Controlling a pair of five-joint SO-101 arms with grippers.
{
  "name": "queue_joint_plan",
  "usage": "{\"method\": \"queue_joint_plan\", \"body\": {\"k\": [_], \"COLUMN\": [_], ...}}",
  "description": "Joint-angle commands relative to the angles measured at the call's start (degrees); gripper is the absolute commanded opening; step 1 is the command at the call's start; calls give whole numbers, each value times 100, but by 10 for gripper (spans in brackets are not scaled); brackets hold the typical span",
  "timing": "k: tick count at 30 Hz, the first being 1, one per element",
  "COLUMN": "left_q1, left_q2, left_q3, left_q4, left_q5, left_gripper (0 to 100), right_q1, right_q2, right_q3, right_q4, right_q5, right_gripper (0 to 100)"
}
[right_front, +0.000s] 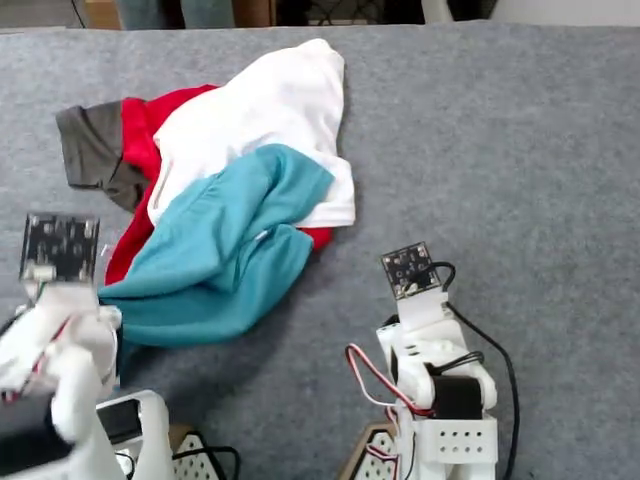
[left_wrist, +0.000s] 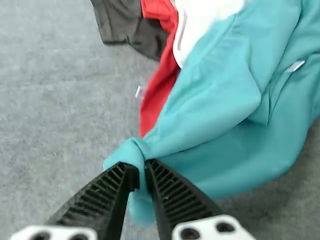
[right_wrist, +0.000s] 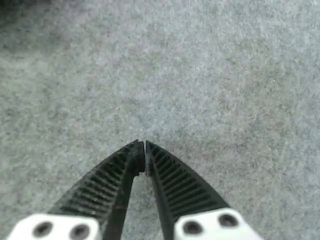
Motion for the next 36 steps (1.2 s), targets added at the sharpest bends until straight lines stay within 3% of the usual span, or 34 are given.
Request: {"method": "queue_joint_plan", "body": {"k": [1, 10, 16, 19, 26, 32, 36], "left_q1": [-40, 1042, 3125, 4101, 4813, 5182, 5174], "left_q2": [695, 1380, 1538, 2092, 3499, 4202, 4290], "left_q3": [-22, -927, -927, -1095, -2475, -2686, -2703], "left_q4": [-9, 0, -9, -53, -448, -457, -273], "left_q5": [281, 607, 1354, 1389, 1398, 1459, 2391], "left_gripper": [28, 28, 28, 28, 29, 34, 216], "right_q1": [-35, -35, -35, -35, -35, -35, -35], "right_q2": [-453, -453, -453, -453, -453, -453, -453], "right_q3": [4, 4, 4, 4, 4, 4, 4], "right_q4": [18, 18, 18, 18, 18, 18, 18], "right_q5": [26, 26, 26, 26, 26, 26, 26], "right_gripper": [15, 15, 15, 15, 15, 15, 15]}}
